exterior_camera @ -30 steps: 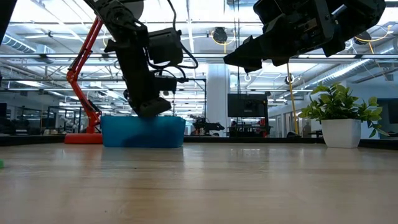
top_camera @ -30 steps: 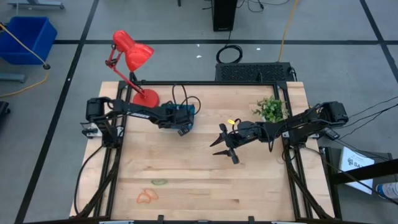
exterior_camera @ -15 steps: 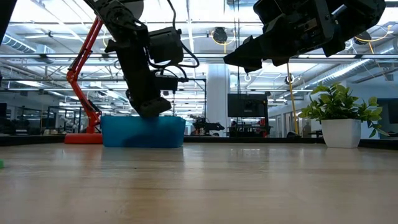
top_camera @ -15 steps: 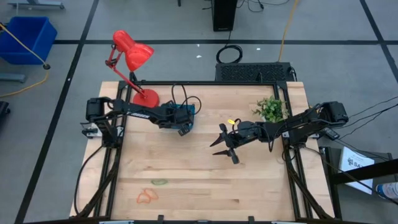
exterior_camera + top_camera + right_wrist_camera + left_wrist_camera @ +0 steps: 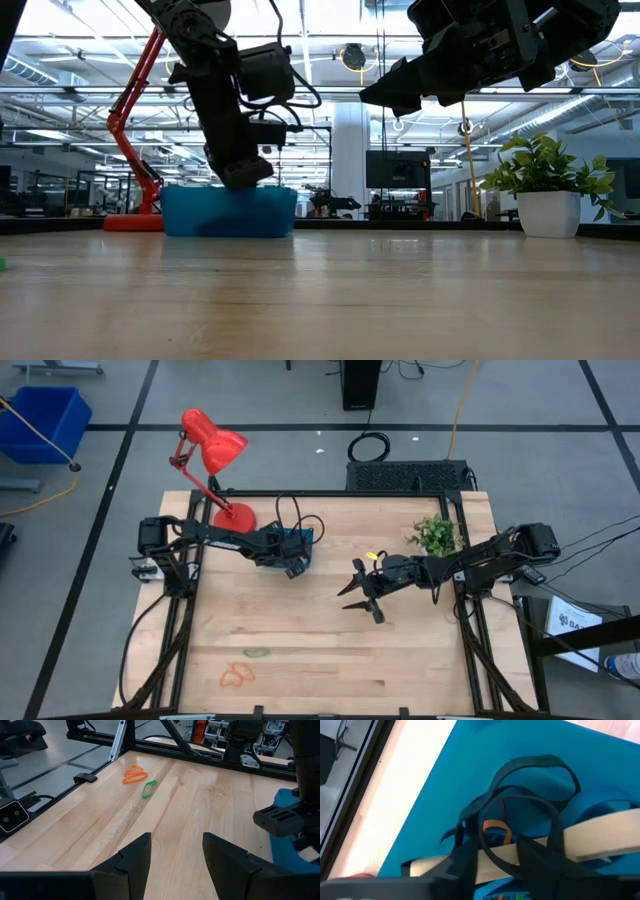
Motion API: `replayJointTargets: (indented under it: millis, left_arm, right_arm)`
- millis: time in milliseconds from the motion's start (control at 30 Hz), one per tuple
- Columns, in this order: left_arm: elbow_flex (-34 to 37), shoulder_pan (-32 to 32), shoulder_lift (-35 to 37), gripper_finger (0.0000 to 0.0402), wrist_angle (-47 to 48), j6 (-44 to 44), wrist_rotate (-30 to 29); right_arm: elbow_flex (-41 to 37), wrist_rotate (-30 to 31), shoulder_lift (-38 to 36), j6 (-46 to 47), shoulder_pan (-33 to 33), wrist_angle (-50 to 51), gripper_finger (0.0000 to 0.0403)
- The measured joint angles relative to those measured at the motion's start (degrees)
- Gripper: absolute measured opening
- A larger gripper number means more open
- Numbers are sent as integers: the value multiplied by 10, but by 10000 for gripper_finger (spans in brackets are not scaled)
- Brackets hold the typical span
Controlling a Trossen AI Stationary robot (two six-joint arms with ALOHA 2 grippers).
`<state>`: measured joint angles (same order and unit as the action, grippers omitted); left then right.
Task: Pick and place rubber bands into bin
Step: Put the black rubber band into the blue bin, then put the green rubber band into the blue bin
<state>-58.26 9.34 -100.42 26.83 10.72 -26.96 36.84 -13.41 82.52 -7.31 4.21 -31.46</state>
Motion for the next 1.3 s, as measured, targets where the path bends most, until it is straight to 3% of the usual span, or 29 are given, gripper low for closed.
replayJointTargets:
  millis: [167,367,700,800,900,1100,1300]
  left_arm:
    - [0,0,4,206,2,-9,1]
    - [0,0,57,240,8,-14,27]
    - [0,-19,217,246,34,-28,208]
    - [0,-54,260,246,57,-63,265]
    - [0,-104,288,246,76,-72,285]
    - [0,-225,292,246,131,-61,282]
    - [0,-328,261,246,126,47,233]
  right_arm:
    - [0,0,0,0,0,0,172]
    - [0,0,0,0,0,0,176]
    - [0,0,0,0,0,0,173]
    - [0,0,0,0,0,0,176]
    - [0,0,0,0,0,0,175]
    - [0,0,0,0,0,0,172]
    - [0,0,0,0,0,0,175]
